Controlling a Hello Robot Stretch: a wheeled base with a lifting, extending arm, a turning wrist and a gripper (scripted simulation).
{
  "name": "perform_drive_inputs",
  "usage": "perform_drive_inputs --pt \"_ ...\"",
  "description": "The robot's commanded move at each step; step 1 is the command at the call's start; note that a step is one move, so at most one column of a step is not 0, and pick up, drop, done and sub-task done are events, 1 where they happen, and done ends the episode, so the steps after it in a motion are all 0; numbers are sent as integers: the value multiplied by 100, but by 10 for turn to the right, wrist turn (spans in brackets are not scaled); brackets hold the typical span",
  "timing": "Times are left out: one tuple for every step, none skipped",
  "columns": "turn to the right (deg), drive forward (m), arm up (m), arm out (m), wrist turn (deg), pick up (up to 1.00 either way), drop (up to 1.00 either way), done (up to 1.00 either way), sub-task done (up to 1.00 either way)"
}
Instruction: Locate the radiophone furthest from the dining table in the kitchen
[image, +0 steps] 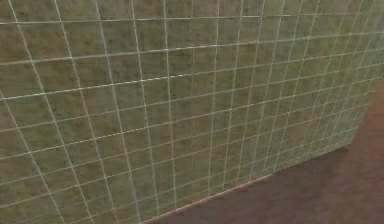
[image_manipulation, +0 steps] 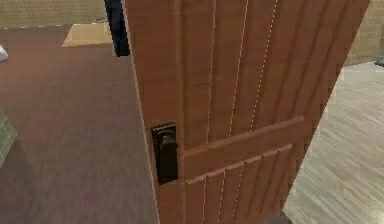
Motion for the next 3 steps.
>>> perform_drive_inputs --pt "0 10 0 0 0 0 0 0 0" --pt "60 0 0 0 0 0 0 0 0" --pt "0 35 0 0 0 0 0 0 0"
